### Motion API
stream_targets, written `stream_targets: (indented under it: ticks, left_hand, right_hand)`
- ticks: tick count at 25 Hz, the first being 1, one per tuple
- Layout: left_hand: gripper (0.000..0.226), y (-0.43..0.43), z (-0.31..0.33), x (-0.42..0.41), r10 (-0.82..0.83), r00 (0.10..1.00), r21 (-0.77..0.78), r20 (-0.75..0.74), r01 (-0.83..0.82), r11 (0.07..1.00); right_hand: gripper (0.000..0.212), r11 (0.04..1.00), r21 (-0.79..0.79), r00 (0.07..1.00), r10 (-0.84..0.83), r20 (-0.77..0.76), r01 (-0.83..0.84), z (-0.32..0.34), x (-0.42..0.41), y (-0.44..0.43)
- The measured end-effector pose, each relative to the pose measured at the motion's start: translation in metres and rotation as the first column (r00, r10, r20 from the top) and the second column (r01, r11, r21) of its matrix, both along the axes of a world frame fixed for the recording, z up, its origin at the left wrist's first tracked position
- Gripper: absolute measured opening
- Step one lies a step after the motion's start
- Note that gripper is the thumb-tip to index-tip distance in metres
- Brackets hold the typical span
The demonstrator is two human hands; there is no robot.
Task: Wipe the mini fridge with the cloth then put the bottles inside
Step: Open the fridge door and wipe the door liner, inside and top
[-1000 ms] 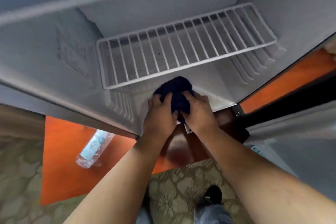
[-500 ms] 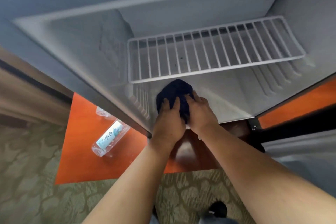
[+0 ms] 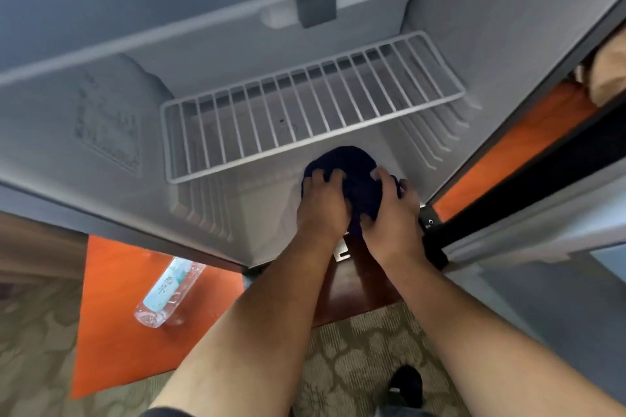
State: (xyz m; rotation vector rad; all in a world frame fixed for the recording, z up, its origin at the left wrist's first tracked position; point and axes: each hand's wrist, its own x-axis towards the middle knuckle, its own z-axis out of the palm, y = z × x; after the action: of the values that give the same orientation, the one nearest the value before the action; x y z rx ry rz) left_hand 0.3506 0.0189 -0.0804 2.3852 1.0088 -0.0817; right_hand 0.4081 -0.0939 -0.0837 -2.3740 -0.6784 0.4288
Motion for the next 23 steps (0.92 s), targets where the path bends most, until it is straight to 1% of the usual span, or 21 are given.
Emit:
stream_targets:
  ticks: [1, 2, 4, 5, 7, 9, 10, 11, 12, 14, 15, 16, 18, 20, 23]
  left_hand:
    - [0.051, 0.002, 0.001, -0.001, -0.007, 1.0, 0.029, 0.013, 0.007, 1.0]
    - [0.051, 0.004, 0.003, -0.004, -0.02, 1.0, 0.049, 0.02, 0.019, 0.999]
    - [0.046, 0.005, 0.004, -0.011, -0.025, 0.998, 0.053, 0.062, 0.022, 0.998]
    - [0.043, 0.006, 0.005, -0.016, -0.004, 0.995, 0.039, 0.1, 0.0, 0.999]
    - [0.039, 0.008, 0.006, -0.025, 0.114, 0.973, -0.046, 0.202, -0.107, 0.993]
    - [0.039, 0.014, 0.007, -0.031, 0.263, 0.913, -0.152, 0.311, -0.225, 0.962]
    - [0.041, 0.016, 0.009, -0.036, 0.314, 0.883, -0.189, 0.349, -0.262, 0.946]
    - [0.046, 0.017, 0.01, -0.042, 0.33, 0.87, -0.206, 0.366, -0.27, 0.941]
    - [0.054, 0.018, 0.011, -0.048, 0.3, 0.89, -0.202, 0.343, -0.242, 0.949]
    - [0.075, 0.015, 0.007, -0.059, 0.138, 0.973, -0.176, 0.184, -0.106, 0.979]
    - [0.082, 0.014, 0.002, -0.061, 0.053, 0.993, -0.164, 0.106, -0.035, 0.986]
    - [0.083, 0.013, -0.003, -0.061, 0.0, 0.998, -0.141, 0.061, 0.008, 0.99]
    - [0.077, 0.013, -0.015, -0.051, -0.046, 0.998, -0.045, 0.045, 0.048, 0.998]
    - [0.07, 0.011, -0.024, -0.037, -0.064, 0.997, 0.043, 0.048, 0.061, 0.997]
    - [0.066, 0.019, -0.031, -0.017, -0.08, 0.993, 0.062, 0.081, 0.075, 0.995]
  right_hand:
    - [0.073, 0.998, -0.036, 0.999, -0.042, 0.014, 0.042, -0.001, -0.003, -0.003]
    - [0.061, 0.995, -0.059, 0.997, -0.083, 0.006, 0.083, -0.002, -0.006, -0.006]
    - [0.038, 0.985, -0.048, 0.983, -0.171, -0.069, 0.168, -0.001, -0.009, -0.013]
    - [0.032, 0.98, -0.028, 0.975, -0.201, -0.1, 0.199, 0.0, -0.01, -0.014]
    - [0.023, 0.978, 0.03, 0.975, -0.205, -0.09, 0.208, 0.006, -0.008, -0.012]
    - [0.014, 0.974, 0.131, 0.982, -0.175, -0.074, 0.184, 0.011, -0.006, -0.007]
    - [0.018, 0.971, 0.175, 0.985, -0.145, -0.093, 0.16, 0.014, -0.008, -0.006]
    - [0.028, 0.973, 0.2, 0.989, -0.098, -0.109, 0.118, 0.015, -0.011, -0.006]
    - [0.039, 0.978, 0.196, 0.993, -0.043, -0.113, 0.064, 0.016, -0.015, -0.008]
    - [0.055, 0.987, 0.145, 0.994, 0.077, -0.083, -0.064, 0.011, -0.022, -0.011]
    - [0.06, 0.985, 0.099, 0.987, 0.145, -0.063, -0.138, 0.005, -0.022, -0.01]
    - [0.063, 0.979, 0.035, 0.978, 0.204, -0.05, -0.202, -0.001, -0.019, -0.007]
    - [0.063, 0.96, -0.106, 0.965, 0.258, -0.037, -0.261, -0.012, -0.009, 0.004]
    - [0.064, 0.946, -0.19, 0.965, 0.261, -0.024, -0.261, -0.023, -0.004, 0.016]
    - [0.07, 0.938, -0.27, 0.969, 0.241, 0.062, -0.216, -0.033, 0.0, 0.027]
